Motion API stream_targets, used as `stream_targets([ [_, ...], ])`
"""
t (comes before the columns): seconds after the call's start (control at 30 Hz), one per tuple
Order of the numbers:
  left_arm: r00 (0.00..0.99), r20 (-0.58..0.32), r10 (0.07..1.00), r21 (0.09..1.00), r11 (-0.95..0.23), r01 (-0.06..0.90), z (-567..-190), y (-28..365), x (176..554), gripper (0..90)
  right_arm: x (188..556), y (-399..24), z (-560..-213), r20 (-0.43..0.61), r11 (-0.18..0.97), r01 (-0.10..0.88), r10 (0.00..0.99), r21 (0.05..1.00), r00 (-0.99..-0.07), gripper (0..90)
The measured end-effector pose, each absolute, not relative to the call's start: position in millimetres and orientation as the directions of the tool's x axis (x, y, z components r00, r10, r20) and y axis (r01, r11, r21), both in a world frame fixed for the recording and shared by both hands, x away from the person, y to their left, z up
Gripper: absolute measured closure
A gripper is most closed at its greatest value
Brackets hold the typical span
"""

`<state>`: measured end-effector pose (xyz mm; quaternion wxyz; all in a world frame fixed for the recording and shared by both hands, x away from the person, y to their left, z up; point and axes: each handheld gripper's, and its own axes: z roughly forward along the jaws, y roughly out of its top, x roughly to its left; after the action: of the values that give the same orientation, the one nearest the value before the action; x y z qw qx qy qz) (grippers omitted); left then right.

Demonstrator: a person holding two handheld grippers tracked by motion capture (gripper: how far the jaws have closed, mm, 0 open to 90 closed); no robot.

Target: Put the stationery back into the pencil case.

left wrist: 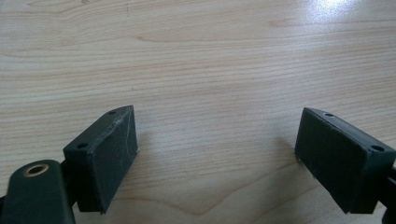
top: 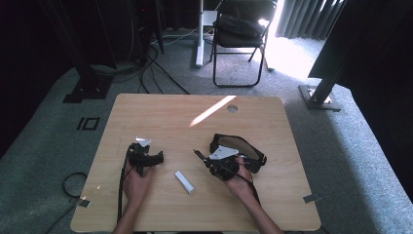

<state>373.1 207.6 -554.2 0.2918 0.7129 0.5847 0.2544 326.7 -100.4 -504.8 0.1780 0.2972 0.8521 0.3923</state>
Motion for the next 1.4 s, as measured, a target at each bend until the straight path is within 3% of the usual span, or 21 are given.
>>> stream_targets([
  [1.4,0.187,0.021,0.982,0.713,-0.146,0.685,-554.2,207.6,373.1,13.3,321.8,-118.0,-476.4,-0.082,0.465,0.330,0.669,0.821,-0.739,79.6],
])
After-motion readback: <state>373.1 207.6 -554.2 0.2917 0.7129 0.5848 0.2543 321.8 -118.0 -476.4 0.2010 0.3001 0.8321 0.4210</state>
